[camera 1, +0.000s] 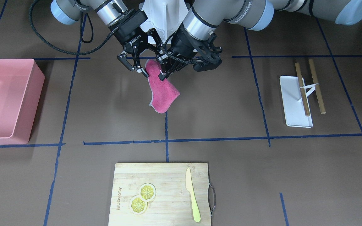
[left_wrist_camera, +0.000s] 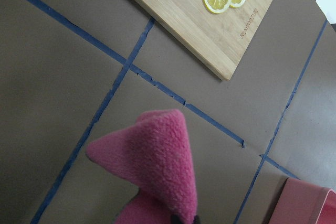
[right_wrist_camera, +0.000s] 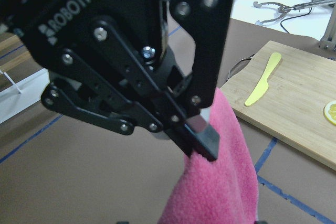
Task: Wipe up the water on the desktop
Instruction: 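Bring the cloth to the right gripper and grasp its hanging end, then open the left gripper and withdraw it while the right gripper holds the cloth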
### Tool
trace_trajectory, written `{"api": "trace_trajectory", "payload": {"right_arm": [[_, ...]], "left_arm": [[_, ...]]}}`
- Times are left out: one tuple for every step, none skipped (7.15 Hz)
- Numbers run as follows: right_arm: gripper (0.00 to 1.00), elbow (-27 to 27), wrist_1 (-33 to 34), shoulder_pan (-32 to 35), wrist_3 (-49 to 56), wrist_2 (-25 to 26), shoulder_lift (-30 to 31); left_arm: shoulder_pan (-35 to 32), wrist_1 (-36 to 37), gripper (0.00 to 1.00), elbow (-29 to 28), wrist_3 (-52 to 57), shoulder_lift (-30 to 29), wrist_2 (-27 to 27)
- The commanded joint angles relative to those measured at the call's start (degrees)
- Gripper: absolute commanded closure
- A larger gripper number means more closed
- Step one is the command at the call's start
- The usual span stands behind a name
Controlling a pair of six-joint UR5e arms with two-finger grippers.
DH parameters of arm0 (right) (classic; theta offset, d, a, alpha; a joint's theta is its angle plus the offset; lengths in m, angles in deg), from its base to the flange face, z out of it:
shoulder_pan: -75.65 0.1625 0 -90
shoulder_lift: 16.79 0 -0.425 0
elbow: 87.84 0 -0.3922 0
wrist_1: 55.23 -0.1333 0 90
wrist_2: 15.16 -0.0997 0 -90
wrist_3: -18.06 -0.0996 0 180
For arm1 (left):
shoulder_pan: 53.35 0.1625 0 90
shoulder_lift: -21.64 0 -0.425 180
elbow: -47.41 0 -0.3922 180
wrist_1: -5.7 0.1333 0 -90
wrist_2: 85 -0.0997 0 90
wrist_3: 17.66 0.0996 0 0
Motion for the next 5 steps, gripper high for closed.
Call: {"api": "trace_trajectory", "payload": {"right_arm": [[0.75,-0.21,0.04,0.06,-0.09,-0.18,0.07],[0.96,-0.21,0.12,0.15,0.0,-0.27,0.15],[1.0,-0.21,0.21,0.06,-0.09,-0.27,0.07],[1.0,-0.21,0.21,0.15,-0.26,-0.27,0.07],[1.0,-0.21,0.21,0.15,-0.35,-0.27,0.07]], "left_arm": [[0.08,-0.1,0.97,0.04,0.07,0.06,-0.04],[0.08,-0.1,0.97,0.04,0.16,0.06,-0.04],[-0.01,-0.1,0.96,0.04,0.16,0.06,0.05],[-0.01,-0.1,0.92,0.04,0.16,0.06,0.05],[-0.01,-0.19,0.6,0.04,0.16,0.06,0.05]]}}
